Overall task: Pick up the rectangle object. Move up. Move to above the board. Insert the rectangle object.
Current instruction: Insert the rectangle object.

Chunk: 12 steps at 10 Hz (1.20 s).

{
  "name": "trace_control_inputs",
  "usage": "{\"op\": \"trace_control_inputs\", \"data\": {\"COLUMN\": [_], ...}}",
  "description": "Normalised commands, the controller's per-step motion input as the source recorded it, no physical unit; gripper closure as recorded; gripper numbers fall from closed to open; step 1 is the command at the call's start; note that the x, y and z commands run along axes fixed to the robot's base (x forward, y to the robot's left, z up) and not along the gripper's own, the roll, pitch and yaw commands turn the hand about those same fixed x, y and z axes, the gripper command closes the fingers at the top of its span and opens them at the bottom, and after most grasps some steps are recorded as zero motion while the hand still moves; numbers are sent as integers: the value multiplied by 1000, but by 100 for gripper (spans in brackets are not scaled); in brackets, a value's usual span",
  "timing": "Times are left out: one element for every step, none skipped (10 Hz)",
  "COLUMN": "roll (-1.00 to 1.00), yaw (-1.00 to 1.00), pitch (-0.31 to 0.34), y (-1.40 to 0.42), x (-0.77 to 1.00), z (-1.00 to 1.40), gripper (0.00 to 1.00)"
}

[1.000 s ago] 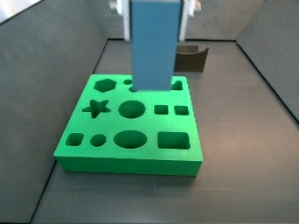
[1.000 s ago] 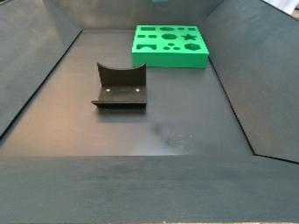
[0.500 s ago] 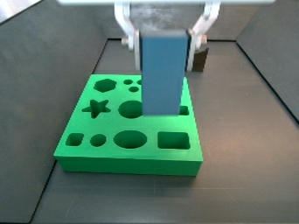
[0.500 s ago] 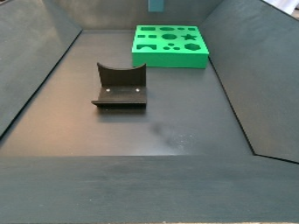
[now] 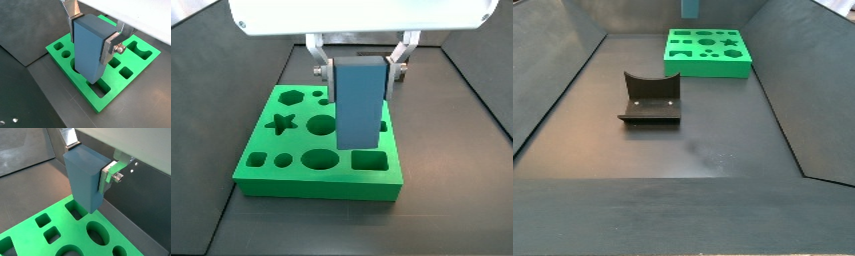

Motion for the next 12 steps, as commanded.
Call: {"op": "trace_control_inputs", "data": {"roll": [136, 161, 171, 171, 174, 166, 164, 146, 137, 124, 131, 121], "yaw": [0, 0, 0, 0, 0, 0, 0, 0, 11, 40, 40, 0], "pitch": [0, 0, 0, 0, 0, 0, 0, 0, 0, -3, 0, 0], "y": [0, 0, 0, -20, -86, -74, -140, -169, -63, -17, 0, 0], "x": [114, 114, 103, 169, 226, 214, 206, 309, 323, 363, 197, 71], "z": [-237, -191, -189, -137, -111, -106, -177, -274, -326, -369, -309, -189], "gripper": [100, 100, 100, 100, 100, 100, 100, 100, 100, 100, 100, 100]}}
